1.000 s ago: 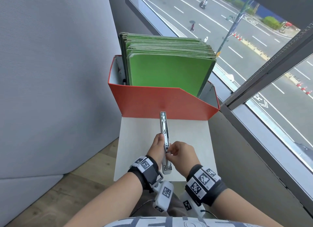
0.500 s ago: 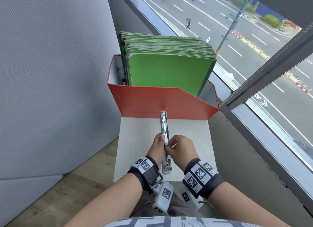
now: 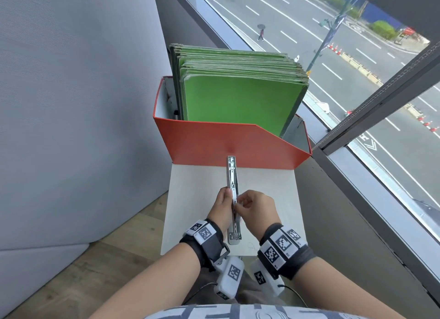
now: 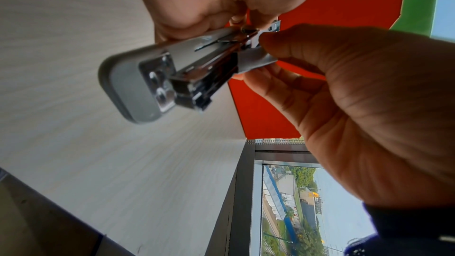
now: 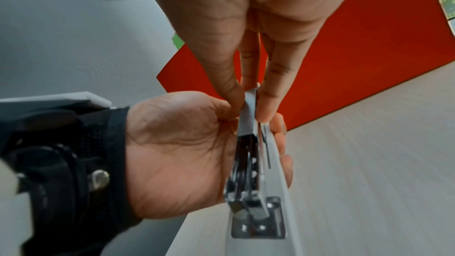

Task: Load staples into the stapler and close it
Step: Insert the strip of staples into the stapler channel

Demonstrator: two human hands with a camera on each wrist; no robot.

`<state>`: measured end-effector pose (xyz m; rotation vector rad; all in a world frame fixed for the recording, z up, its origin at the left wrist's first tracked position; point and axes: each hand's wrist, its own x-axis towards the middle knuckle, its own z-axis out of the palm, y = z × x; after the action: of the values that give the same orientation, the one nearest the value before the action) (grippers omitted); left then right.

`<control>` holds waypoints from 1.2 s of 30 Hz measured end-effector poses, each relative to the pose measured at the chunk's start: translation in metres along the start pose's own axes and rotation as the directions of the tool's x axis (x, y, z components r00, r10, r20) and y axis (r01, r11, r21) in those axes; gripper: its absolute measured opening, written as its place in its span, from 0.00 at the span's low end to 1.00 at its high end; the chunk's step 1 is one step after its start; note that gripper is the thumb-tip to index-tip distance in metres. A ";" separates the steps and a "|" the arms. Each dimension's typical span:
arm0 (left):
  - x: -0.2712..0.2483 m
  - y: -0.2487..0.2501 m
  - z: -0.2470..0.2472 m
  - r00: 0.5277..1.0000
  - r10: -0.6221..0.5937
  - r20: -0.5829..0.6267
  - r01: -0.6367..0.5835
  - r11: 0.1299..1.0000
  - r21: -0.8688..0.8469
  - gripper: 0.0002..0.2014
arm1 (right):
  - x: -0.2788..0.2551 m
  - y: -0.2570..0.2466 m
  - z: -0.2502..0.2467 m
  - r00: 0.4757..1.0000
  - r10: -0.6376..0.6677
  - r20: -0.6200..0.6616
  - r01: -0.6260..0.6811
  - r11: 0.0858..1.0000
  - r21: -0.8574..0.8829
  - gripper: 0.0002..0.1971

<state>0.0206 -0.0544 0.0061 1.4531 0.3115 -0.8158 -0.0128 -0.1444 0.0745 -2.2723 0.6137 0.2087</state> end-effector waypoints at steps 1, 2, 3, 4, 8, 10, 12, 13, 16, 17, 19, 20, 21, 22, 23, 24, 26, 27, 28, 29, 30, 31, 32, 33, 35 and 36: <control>0.000 0.000 0.000 1.000 0.004 -0.003 -0.004 1.000 0.007 0.14 | 0.000 0.000 0.000 1.000 -0.004 0.004 0.004 1.000 -0.004 0.03; 0.001 0.001 0.000 1.000 0.006 -0.005 -0.006 1.000 0.018 0.14 | 0.001 -0.001 0.001 1.000 -0.006 0.008 0.006 1.000 -0.007 0.03; 0.001 0.001 0.000 1.000 0.003 -0.007 -0.003 0.999 0.032 0.14 | 0.001 -0.001 0.001 1.000 -0.011 0.011 0.011 1.000 -0.012 0.03; 0.001 0.001 -0.001 1.000 -0.004 -0.010 0.004 0.999 0.051 0.14 | 0.001 -0.001 0.002 1.000 -0.018 0.016 0.018 1.000 -0.020 0.04; -0.001 0.004 -0.002 1.000 -0.025 -0.017 0.027 0.995 0.095 0.14 | 0.000 -0.003 0.003 0.998 -0.040 0.038 0.043 0.997 -0.065 0.05; -0.001 0.006 -0.002 1.000 -0.012 -0.020 0.014 0.996 0.083 0.14 | 0.000 -0.004 0.002 0.998 -0.042 0.038 0.045 0.996 -0.074 0.06; -0.001 0.006 -0.002 1.000 -0.009 -0.019 0.011 0.996 0.087 0.13 | -0.001 -0.004 0.002 0.998 -0.041 0.039 0.044 0.996 -0.075 0.06; -0.001 0.006 -0.002 1.000 -0.012 -0.020 0.014 0.996 0.090 0.13 | -0.002 -0.005 0.003 0.998 -0.039 0.041 0.042 0.997 -0.072 0.06; -0.001 0.007 -0.001 0.999 -0.014 -0.030 0.016 0.996 0.087 0.14 | -0.004 -0.004 0.004 0.998 -0.030 0.053 0.034 0.997 -0.071 0.07; -0.001 0.007 -0.001 0.999 -0.014 -0.034 0.017 0.996 0.085 0.13 | -0.004 -0.004 0.004 0.998 -0.026 0.055 0.030 0.997 -0.071 0.08; 0.000 0.006 -0.002 0.999 -0.013 -0.037 0.016 0.996 0.084 0.13 | -0.005 -0.003 0.004 0.998 -0.019 0.059 0.023 0.997 -0.072 0.08; 0.000 0.006 -0.002 0.999 -0.015 -0.036 0.018 0.997 0.077 0.13 | -0.006 -0.003 0.005 0.998 -0.019 0.063 0.024 0.997 -0.077 0.09; 0.000 0.006 -0.003 0.999 -0.020 -0.038 0.023 0.997 0.070 0.14 | -0.007 -0.003 0.005 0.997 -0.021 0.070 0.027 0.996 -0.084 0.09; 0.001 0.005 -0.003 0.999 -0.026 -0.039 0.029 0.998 0.064 0.14 | -0.008 -0.003 0.005 0.997 -0.025 0.079 0.032 0.995 -0.090 0.09; 0.001 0.006 -0.002 0.999 -0.030 -0.040 0.033 0.998 0.059 0.13 | -0.009 -0.003 0.006 0.996 -0.030 0.088 0.038 0.995 -0.096 0.09; 0.000 0.007 -0.002 0.999 -0.031 -0.039 0.033 0.998 0.050 0.13 | -0.010 -0.002 0.006 0.995 -0.034 0.095 0.044 0.994 -0.102 0.10; 0.000 0.006 -0.003 0.999 -0.032 -0.041 0.033 0.999 0.038 0.13 | -0.011 0.000 0.008 0.994 -0.041 0.097 0.051 0.993 -0.103 0.10; 0.001 0.006 -0.003 0.998 -0.036 -0.045 0.038 0.999 0.031 0.13 | -0.011 0.001 0.008 0.995 -0.044 0.093 0.053 0.994 -0.097 0.10; 0.001 0.007 -0.004 0.998 -0.039 -0.053 0.040 0.999 0.022 0.13 | -0.011 0.001 0.008 0.995 -0.046 0.090 0.055 0.994 -0.090 0.09; 0.001 0.007 -0.004 0.998 -0.042 -0.056 0.042 0.999 0.010 0.13 | -0.012 0.002 0.009 0.995 -0.050 0.089 0.057 0.995 -0.084 0.08; 0.002 0.007 -0.004 0.997 -0.047 -0.058 0.047 0.999 -0.001 0.13 | -0.013 0.002 0.009 0.995 -0.052 0.090 0.059 0.995 -0.078 0.08; 0.002 0.007 -0.004 0.997 -0.048 -0.058 0.047 0.999 -0.015 0.13 | -0.014 0.003 0.009 0.994 -0.055 0.091 0.062 0.995 -0.073 0.07; 0.002 0.008 -0.004 0.997 -0.045 -0.059 0.044 0.999 -0.025 0.13 | -0.015 0.003 0.009 0.994 -0.058 0.089 0.065 0.995 -0.072 0.07; 0.002 0.009 -0.004 0.997 -0.044 -0.058 0.043 0.999 -0.031 0.13 | -0.016 0.003 0.010 0.995 -0.061 0.085 0.067 0.995 -0.073 0.06; 0.002 0.009 -0.003 0.998 -0.045 -0.049 0.044 0.999 -0.031 0.13 | -0.017 0.003 0.009 0.995 -0.062 0.078 0.067 0.995 -0.075 0.06; 0.001 0.009 -0.002 0.998 -0.041 -0.043 0.040 0.999 -0.030 0.13 | -0.016 0.003 0.009 0.995 -0.062 0.076 0.068 0.995 -0.073 0.07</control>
<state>0.0276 -0.0534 0.0115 1.4429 0.3857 -0.8099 -0.0280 -0.1336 0.0717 -2.3418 0.5002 0.2872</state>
